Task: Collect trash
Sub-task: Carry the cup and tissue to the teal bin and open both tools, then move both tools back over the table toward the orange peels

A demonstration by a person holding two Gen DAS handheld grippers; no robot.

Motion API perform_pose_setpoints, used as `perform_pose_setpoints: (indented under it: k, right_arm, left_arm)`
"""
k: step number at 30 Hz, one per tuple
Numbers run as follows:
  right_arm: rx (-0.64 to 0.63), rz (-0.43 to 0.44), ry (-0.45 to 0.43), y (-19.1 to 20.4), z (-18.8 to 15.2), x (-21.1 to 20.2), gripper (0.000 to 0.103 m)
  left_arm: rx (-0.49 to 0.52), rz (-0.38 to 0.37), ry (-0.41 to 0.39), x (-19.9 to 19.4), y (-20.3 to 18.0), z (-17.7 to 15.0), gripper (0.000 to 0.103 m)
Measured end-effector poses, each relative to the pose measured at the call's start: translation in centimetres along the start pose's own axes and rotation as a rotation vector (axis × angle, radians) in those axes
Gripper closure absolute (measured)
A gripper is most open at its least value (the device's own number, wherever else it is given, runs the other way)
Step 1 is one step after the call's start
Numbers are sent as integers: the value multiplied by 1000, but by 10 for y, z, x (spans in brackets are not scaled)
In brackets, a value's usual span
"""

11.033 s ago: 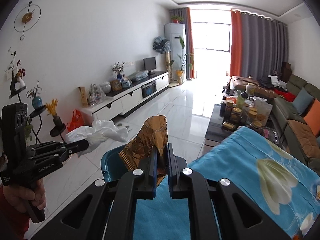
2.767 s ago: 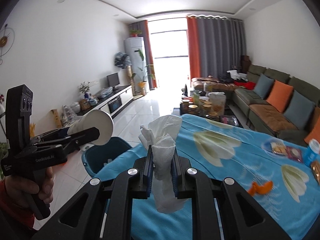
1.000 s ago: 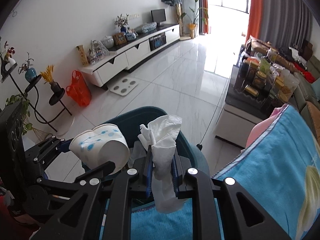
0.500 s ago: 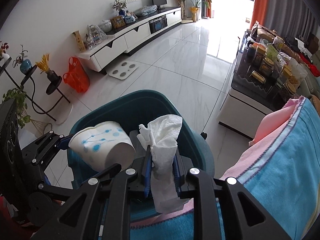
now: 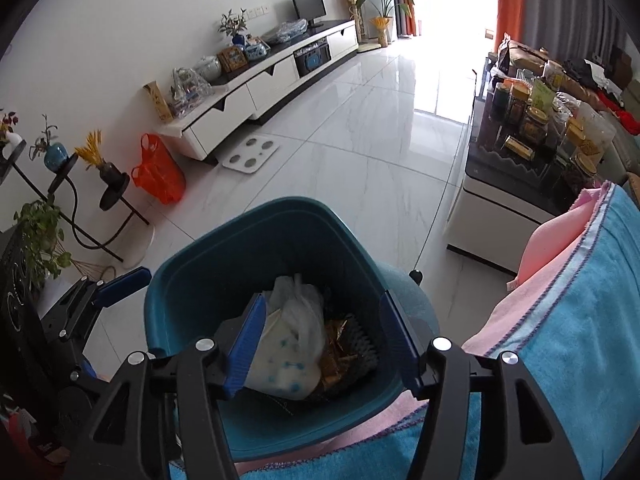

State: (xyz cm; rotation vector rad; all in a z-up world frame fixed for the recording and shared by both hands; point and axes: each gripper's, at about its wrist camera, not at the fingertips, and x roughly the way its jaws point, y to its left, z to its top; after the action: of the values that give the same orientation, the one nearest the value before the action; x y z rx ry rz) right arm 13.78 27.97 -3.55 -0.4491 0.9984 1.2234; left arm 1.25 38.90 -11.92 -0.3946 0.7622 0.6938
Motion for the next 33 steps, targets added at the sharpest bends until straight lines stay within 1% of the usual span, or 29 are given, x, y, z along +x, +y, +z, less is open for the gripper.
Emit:
perform_pose_setpoints:
  k: [4,9,12,16,19,20,25,27,33]
  right_arm:
    - [1,5,-24,-1,-3,-10,42]
    - [3,4,-57,-2,-8,-24,38]
    - [11,8,-90,-4,-12,-39,36]
    - [20,20,-158,-9,-21,-69,26]
    - [28,15,-207,-13,-31,-91,19]
    - [43,14,-230,-17,-37,-102,15]
    - [86,-12,-307,-34,-64,-143,11]
    - [104,-32,-331,-42,-76,-156,7]
    - [174,-77,-399,-64,-117,-196,7]
  left_arm:
    - [-21,10,-11,-18,13,-7,6]
    - [-45,21,-30,-38,19,-8,6]
    - [-50,19,-48,-52,24,-9,6]
    - [-48,8,-79,-74,18,-3,6]
    - [-46,-17,-114,-95,10,2,6]
    - [-39,-27,-125,-103,5,5,6]
    - [-5,-90,-164,-132,-22,17,6]
    - [22,-122,-183,-145,-39,20,6]
    - [111,-226,-195,-168,-94,18,6]
